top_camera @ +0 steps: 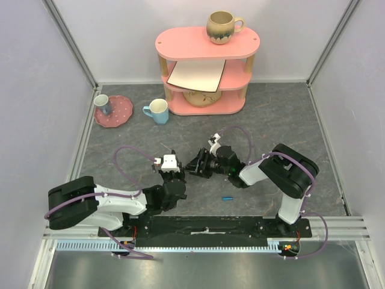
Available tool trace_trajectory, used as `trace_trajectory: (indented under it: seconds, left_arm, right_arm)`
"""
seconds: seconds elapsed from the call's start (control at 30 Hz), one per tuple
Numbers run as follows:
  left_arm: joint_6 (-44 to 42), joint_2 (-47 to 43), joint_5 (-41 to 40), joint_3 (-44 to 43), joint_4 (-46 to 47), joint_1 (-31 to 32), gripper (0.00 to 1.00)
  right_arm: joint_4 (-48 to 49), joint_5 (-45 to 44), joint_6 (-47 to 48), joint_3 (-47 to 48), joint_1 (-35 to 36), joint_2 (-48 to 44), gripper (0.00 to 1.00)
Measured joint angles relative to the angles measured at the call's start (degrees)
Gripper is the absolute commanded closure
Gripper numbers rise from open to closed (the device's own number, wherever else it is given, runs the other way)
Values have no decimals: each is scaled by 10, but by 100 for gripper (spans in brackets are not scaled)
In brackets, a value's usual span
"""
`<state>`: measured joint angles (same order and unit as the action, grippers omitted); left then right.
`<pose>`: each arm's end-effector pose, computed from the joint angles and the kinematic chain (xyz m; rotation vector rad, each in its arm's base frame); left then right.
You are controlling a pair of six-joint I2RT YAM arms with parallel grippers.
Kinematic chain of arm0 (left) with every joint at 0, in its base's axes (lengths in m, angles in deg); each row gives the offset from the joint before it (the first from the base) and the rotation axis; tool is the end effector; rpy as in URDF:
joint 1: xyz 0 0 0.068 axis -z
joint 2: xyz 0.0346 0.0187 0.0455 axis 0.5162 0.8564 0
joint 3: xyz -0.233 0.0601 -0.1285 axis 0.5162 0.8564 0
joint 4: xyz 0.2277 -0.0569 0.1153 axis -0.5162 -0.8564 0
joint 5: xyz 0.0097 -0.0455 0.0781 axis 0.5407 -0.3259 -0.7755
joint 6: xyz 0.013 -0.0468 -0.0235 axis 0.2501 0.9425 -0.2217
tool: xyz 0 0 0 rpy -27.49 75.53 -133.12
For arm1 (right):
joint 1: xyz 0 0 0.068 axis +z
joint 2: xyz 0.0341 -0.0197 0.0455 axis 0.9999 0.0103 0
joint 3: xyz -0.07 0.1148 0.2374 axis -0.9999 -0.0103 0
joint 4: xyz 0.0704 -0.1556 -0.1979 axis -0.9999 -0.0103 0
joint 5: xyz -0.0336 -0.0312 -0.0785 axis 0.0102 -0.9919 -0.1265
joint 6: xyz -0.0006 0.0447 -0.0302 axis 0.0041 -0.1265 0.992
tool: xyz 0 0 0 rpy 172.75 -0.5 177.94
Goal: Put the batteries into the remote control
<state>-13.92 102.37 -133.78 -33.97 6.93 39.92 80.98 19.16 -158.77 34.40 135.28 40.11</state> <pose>0.1008 -0.1941 0.1661 -0.0746 1.7382 -0.1904 0.2148 0.2379 0.1167 0.2588 2.3237 1.5407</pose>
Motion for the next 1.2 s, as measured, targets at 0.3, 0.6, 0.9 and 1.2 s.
trace_trajectory:
  seconds: [0.3,0.6,0.9,1.2]
  left_arm:
    - [-4,7,-1,-6,-3,0,98]
    - [-11,11,-23,-6,-4,0,98]
    - [-19,16,-28,-10,-8,2,98]
    - [-30,23,-28,-16,-9,4,98]
  right_arm:
    - [-11,0,10,2,0,0,31]
    - [-81,0,47,45,2,-2,34]
    - [-129,-9,71,57,5,-17,35]
    - [-165,-12,94,66,5,-29,35]
